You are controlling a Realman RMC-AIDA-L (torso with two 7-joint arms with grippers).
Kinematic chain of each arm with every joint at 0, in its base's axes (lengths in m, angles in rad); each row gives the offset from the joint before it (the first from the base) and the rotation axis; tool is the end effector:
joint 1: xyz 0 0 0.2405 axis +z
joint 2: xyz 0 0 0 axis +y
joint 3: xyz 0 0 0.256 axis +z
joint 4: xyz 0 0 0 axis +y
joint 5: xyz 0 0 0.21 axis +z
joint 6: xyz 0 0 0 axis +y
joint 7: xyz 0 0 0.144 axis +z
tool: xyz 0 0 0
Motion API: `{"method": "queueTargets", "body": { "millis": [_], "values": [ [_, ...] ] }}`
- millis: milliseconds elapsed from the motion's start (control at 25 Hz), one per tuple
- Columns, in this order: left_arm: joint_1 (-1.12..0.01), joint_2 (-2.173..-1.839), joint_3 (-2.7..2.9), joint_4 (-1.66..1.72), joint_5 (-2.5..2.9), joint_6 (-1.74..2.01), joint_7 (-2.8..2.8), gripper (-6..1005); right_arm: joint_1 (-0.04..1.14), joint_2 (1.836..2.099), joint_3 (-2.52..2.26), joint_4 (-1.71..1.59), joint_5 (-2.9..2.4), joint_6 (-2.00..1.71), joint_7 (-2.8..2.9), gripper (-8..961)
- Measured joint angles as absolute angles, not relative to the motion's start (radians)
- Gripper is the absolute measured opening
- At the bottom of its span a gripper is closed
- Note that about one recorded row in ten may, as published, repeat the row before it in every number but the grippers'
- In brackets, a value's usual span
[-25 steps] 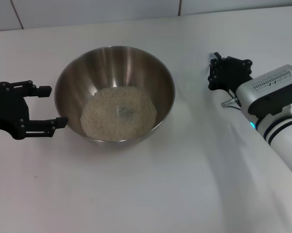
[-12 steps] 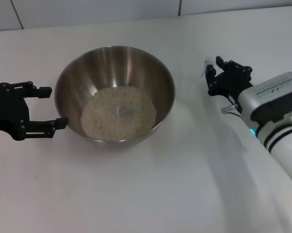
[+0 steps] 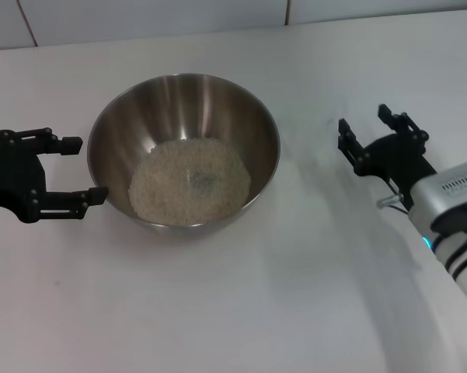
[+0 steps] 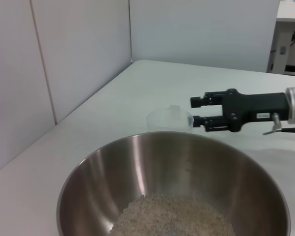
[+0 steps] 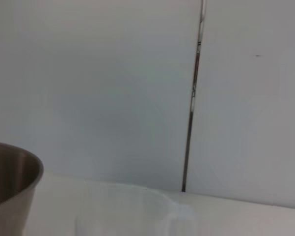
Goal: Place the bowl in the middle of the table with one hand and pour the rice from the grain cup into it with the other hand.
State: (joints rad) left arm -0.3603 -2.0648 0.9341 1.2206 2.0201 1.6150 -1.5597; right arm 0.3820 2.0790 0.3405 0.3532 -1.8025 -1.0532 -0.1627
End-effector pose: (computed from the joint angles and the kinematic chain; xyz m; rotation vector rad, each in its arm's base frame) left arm -0.2401 0.3187 0.0553 -2.7816 -0.3071 -0.3184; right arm 0.3206 0.2972 -0.0744 -1.7555 0.5617 0.5046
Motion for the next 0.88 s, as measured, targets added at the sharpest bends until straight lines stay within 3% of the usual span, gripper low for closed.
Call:
{"method": "queueTargets", "body": {
  "millis": [360,480,560,720,760,800,880],
  "values": [
    [-0.362,-2.065,0.934,1.221,2.020,1.615,-1.560,832,0.225,2.072,0.345,0.372,-1.795,-1.411,-0.057,833],
    [-0.359,-2.066,0.931,1.216,2.020,1.615,-1.559,832,0.196,2.064,0.359,0.297,-1.800,-1.628,0.147,833],
    [-0.359,-2.066,0.931,1.216,2.020,1.614,-1.558,832,0.243,2.033,0.326,0.134,-1.854,-1.781,0.475,833],
    [-0.358,-2.066,0.934,1.215,2.020,1.611,-1.558,832,0.369,2.010,0.251,-0.153,-1.957,-1.862,0.901,833],
    [-0.358,-2.066,0.933,1.215,2.020,1.610,-1.558,832,0.443,2.011,0.163,-0.321,-2.000,-1.879,1.068,832],
    [-0.358,-2.066,0.934,1.215,2.020,1.610,-1.558,832,0.443,2.011,0.163,-0.321,-2.000,-1.879,1.068,832],
    [-0.359,-2.066,0.934,1.215,2.020,1.610,-1.557,832,0.506,2.031,0.021,-0.517,-2.023,-1.865,1.192,832]
  ]
}}
